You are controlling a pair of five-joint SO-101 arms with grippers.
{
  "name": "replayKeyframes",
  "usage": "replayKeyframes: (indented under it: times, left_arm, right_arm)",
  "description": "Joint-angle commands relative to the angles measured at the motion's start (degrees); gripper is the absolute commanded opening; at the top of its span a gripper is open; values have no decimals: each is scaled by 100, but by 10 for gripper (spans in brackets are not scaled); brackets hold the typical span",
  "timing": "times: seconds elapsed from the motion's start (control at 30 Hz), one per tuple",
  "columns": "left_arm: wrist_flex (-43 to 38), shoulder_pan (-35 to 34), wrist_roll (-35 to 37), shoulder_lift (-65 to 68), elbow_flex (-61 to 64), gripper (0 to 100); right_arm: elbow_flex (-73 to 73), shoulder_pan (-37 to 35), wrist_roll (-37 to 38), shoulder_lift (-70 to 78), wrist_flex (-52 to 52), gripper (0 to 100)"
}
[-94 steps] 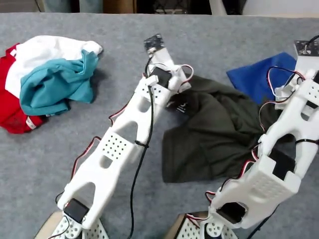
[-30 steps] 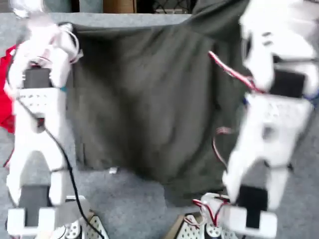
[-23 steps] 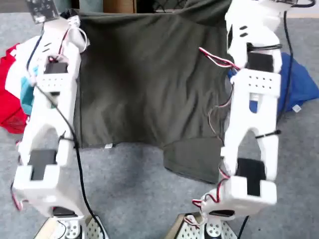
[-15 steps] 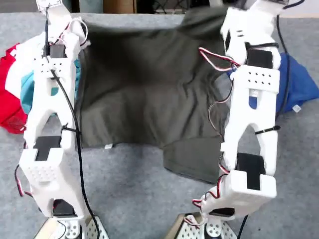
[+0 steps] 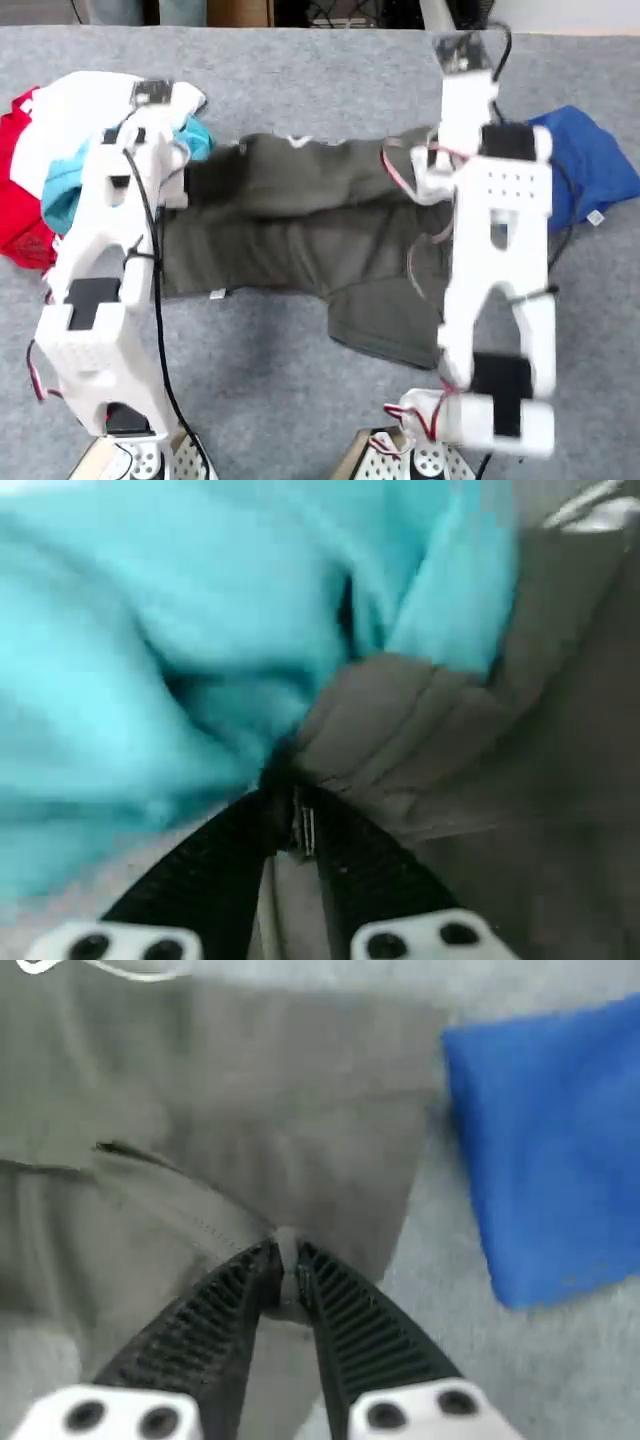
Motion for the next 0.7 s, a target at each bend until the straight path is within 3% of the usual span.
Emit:
replayKeyframes:
  times: [0.0, 0.17, 0.33, 0.67]
  left_arm:
    - [-211, -75, -185, -914, 1138, 29]
    - [-475, -295, -220, -1899, 2413, 29]
    - [-475, -875, -220, -2268, 2624, 29]
    - [-237, -321, -193, -1767, 2589, 47]
  right_arm:
    - [1912, 343, 378, -1429, -475, 12]
    - [4127, 756, 695, -3292, -897, 12]
    - [5446, 809, 897, -4549, -800, 12]
    - [6273, 835, 914, -5244, -993, 14]
